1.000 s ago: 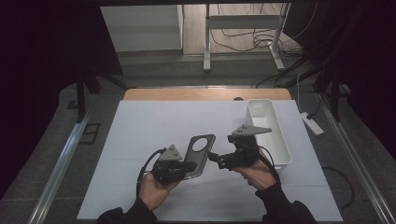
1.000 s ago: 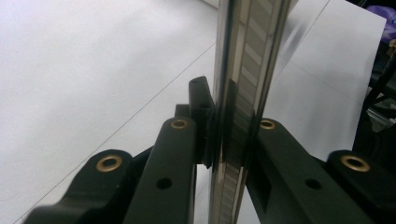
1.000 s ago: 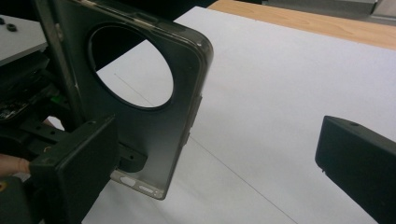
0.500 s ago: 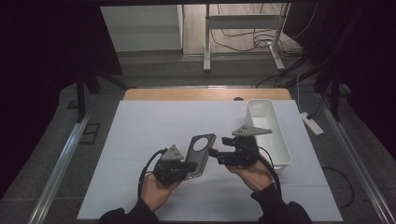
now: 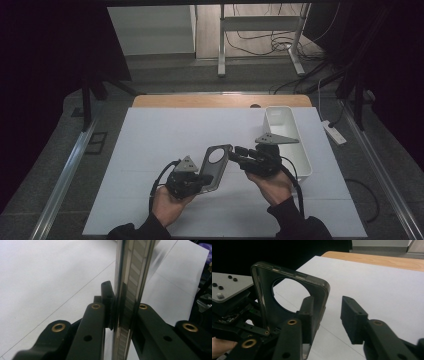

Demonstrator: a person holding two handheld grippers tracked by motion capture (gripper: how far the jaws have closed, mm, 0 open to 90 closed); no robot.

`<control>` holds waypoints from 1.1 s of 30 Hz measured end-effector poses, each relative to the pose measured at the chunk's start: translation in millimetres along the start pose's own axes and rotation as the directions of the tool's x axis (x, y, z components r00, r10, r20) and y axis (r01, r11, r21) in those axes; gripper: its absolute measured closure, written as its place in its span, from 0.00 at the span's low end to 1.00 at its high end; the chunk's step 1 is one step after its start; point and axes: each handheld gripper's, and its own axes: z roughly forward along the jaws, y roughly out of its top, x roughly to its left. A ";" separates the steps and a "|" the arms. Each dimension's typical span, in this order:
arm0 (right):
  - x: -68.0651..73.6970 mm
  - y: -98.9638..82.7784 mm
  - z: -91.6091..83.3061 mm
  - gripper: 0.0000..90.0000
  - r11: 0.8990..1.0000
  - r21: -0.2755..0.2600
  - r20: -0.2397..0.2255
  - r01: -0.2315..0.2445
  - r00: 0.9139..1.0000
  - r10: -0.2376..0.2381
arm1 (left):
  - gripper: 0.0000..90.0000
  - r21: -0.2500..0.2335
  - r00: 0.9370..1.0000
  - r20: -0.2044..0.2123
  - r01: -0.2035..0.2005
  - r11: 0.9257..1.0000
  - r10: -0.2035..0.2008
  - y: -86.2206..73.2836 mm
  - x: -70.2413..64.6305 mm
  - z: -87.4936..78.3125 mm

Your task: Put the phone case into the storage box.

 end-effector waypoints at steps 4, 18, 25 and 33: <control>1.0 -0.2 0.4 0.79 1.000 -0.006 -0.002 0.000 1.000 0.000 | 0.95 -0.001 1.000 0.003 0.000 1.000 0.000 0.3 -1.2 0.7; 1.6 0.0 0.1 0.91 1.000 -0.022 0.006 -0.013 1.000 0.013 | 0.95 -0.012 1.000 0.019 0.008 1.000 -0.008 0.4 -2.7 2.7; 1.2 0.2 -0.2 0.94 0.999 -0.031 0.001 -0.028 1.000 0.028 | 0.94 -0.012 1.000 0.030 0.011 1.000 -0.011 -0.2 -3.1 4.7; 3.6 1.0 -0.5 0.97 0.998 -0.029 0.004 -0.063 0.998 0.063 | 0.94 -0.005 0.999 0.037 0.007 1.000 -0.007 -1.0 -3.7 8.5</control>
